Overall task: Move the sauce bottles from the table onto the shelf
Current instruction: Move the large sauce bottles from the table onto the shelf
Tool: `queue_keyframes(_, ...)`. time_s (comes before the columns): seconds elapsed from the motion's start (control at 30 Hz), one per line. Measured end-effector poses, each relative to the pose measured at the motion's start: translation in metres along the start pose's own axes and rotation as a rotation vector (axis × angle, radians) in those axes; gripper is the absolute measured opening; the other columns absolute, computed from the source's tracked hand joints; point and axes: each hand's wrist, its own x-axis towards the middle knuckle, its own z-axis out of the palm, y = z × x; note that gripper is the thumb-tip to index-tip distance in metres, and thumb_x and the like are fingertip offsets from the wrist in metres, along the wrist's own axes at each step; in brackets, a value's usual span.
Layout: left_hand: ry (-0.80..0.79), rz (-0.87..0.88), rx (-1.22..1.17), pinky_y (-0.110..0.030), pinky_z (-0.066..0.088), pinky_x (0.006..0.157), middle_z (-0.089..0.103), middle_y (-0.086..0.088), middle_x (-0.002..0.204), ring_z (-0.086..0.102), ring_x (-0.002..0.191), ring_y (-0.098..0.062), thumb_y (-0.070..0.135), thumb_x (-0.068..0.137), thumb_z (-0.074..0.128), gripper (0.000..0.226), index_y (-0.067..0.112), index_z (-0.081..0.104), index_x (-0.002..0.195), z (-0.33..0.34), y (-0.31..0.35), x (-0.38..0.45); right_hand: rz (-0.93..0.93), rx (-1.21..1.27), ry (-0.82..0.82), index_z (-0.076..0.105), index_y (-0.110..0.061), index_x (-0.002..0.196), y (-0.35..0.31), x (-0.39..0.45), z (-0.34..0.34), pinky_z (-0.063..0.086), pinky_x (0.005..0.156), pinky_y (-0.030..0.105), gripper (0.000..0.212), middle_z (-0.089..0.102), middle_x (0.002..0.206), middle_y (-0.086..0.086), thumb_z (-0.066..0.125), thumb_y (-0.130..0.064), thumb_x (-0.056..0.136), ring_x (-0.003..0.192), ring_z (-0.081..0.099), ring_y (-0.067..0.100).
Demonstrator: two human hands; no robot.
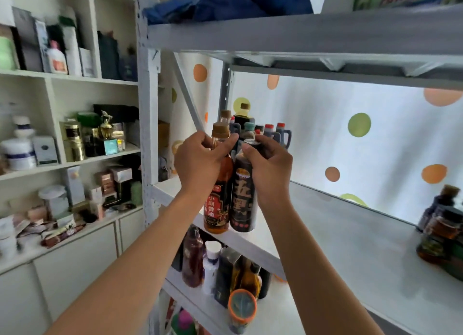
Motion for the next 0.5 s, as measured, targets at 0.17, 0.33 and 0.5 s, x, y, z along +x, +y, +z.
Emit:
queue_keyframes(0.17, -0.013, 0.025, 0.019, -0.034, 0.043, 0.056, 0.056, 0.002, 0.061, 0.055, 0.06, -0.016, 0.069, 0.074, 0.065, 0.056, 0.014, 0.057, 0.068, 0.028, -0.015, 0.021, -0.012, 0.014, -0.049, 0.071, -0.019, 0.113, 0.024, 0.028, 0.006, 0.06, 0.085, 0.037, 0.026, 0.076, 0.092, -0.008, 0.072, -0.018, 0.088, 0.088, 0.073, 0.01)
queue_keyframes(0.33, -0.001, 0.047, 0.034, -0.024, 0.033, 0.05, 0.053, 0.005, 0.058, 0.049, 0.054, -0.011, 0.067, 0.075, 0.066, 0.054, 0.015, 0.053, 0.065, 0.049, -0.023, 0.035, 0.026, 0.081, -0.049, 0.065, -0.032, 0.106, 0.043, 0.049, 0.012, 0.06, 0.082, 0.03, 0.024, 0.075, 0.078, -0.012, 0.071, -0.015, 0.089, 0.08, 0.072, 0.007)
queue_keyframes(0.5, -0.015, 0.107, -0.008, -0.02, 0.033, 0.052, 0.052, 0.009, 0.059, 0.048, 0.054, -0.007, 0.066, 0.078, 0.064, 0.05, 0.02, 0.05, 0.067, 0.065, -0.039, 0.042, 0.01, 0.087, -0.02, 0.068, -0.016, 0.118, 0.062, 0.06, 0.016, 0.059, 0.084, 0.032, 0.03, 0.075, 0.085, -0.009, 0.072, -0.017, 0.088, 0.084, 0.071, 0.006)
